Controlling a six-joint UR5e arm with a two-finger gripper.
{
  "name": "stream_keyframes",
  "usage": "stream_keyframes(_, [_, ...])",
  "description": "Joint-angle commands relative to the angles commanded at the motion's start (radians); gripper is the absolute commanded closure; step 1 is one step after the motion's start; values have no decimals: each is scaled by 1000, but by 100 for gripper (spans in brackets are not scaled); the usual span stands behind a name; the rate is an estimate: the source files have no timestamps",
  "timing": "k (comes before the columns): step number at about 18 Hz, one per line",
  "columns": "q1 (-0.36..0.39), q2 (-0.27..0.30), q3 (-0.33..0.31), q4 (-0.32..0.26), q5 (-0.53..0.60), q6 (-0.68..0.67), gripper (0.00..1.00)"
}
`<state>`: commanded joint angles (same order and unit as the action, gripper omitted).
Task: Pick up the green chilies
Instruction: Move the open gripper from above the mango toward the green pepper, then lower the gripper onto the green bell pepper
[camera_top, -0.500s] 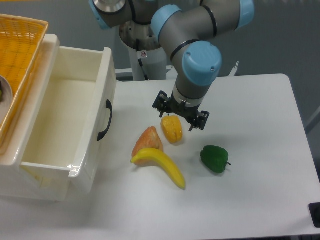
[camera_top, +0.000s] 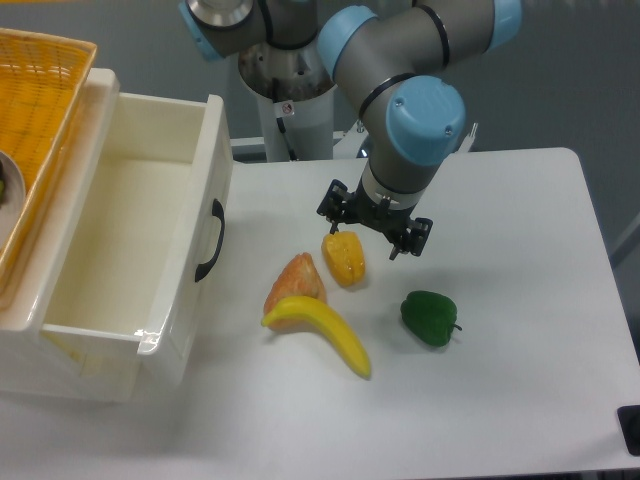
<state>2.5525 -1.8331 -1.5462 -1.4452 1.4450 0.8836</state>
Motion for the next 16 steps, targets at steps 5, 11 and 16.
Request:
stream_keyframes(5, [21, 3, -48, 37, -2, -124, 0])
stream_keyframes(11, [83, -23, -52, 81, -44, -328, 0])
stream_keyframes(16, [75, -90, -52, 160, -41, -402, 0])
